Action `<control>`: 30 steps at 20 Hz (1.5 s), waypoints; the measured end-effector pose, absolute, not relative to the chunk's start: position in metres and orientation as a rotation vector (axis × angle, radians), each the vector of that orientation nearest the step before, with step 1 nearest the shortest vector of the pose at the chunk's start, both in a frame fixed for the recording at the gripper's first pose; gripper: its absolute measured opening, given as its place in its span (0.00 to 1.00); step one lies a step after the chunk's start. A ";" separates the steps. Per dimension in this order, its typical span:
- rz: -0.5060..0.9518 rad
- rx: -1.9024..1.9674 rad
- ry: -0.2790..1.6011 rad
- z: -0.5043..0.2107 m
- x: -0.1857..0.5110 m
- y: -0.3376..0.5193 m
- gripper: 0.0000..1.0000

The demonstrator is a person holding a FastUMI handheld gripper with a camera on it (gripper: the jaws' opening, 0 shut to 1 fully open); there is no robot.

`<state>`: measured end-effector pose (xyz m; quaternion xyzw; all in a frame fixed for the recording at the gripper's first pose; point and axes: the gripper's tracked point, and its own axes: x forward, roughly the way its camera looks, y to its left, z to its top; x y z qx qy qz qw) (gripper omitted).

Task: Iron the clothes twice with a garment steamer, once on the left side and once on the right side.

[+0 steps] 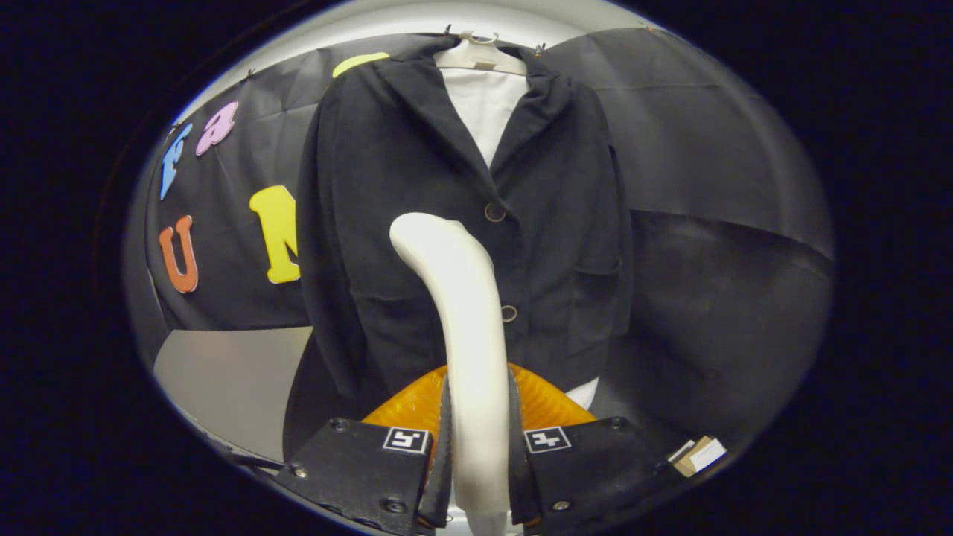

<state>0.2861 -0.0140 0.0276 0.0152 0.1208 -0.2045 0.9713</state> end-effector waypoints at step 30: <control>-0.502 0.016 0.572 -0.142 0.289 -0.014 0.34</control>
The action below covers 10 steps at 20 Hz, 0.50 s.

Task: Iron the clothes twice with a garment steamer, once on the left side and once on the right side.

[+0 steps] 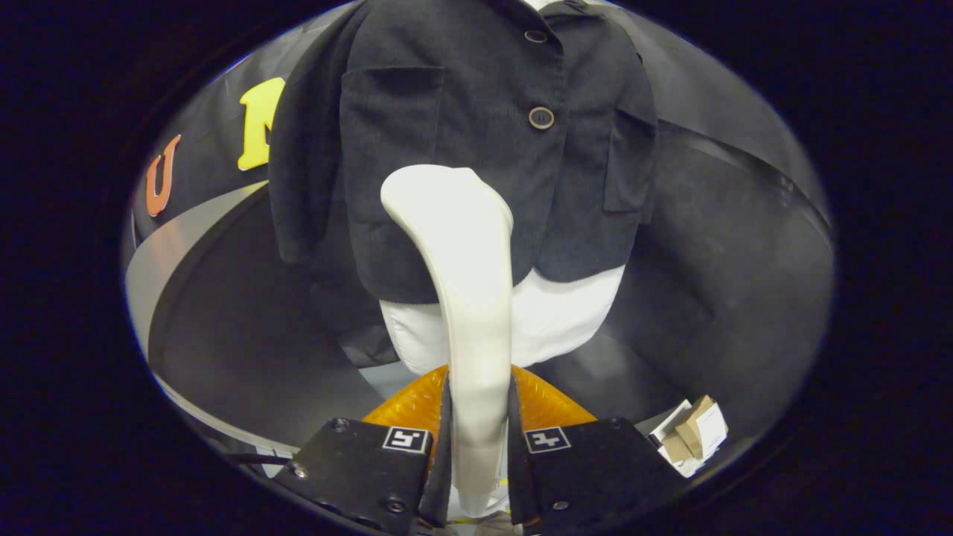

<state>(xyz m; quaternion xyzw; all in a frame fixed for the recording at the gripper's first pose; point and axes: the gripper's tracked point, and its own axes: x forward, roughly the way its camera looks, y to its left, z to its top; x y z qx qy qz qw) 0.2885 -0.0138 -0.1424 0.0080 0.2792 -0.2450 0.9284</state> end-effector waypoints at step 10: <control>-0.515 0.101 0.638 -0.186 0.276 -0.013 0.34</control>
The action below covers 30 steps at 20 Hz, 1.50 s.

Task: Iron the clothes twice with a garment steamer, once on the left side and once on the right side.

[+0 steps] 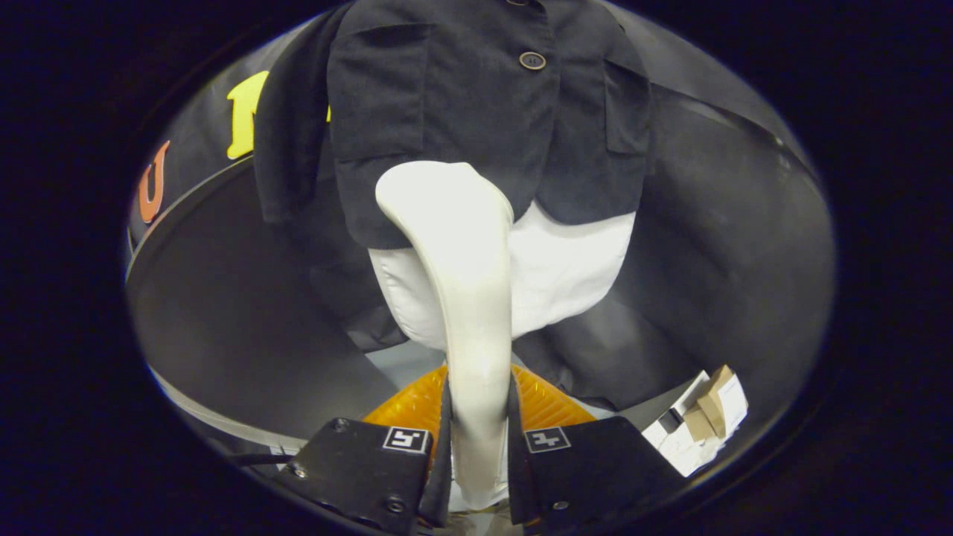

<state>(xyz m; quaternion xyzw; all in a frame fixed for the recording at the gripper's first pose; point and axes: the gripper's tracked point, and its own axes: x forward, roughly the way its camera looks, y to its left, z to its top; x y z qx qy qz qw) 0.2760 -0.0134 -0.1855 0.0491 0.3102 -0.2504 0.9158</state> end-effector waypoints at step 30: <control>-0.479 0.104 -0.255 0.304 0.237 -0.214 0.33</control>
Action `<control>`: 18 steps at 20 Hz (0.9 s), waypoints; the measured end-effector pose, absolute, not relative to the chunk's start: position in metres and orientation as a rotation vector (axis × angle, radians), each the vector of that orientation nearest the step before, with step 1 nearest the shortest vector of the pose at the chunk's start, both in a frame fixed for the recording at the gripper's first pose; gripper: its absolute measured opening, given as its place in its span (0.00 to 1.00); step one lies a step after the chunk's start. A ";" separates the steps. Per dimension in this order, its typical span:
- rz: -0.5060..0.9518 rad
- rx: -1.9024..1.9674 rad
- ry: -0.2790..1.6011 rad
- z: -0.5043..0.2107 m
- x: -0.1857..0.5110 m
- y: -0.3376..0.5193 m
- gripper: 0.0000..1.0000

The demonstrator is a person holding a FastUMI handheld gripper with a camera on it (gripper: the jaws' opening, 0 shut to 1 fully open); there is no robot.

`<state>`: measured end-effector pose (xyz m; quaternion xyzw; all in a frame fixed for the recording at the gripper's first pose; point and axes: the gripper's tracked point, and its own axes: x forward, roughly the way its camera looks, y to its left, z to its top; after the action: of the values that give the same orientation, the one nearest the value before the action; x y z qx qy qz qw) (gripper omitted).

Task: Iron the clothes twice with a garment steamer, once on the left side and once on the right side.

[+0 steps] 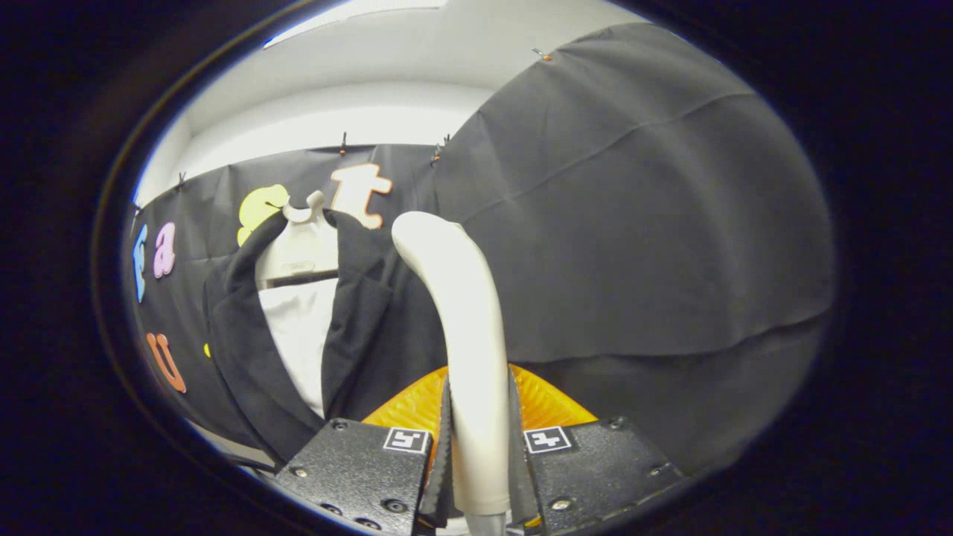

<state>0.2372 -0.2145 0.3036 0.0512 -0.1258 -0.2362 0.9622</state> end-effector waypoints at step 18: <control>-0.488 0.010 -0.154 0.290 0.296 -0.209 0.34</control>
<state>0.2963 -0.2088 0.2901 0.0050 -0.0762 -0.2416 0.9674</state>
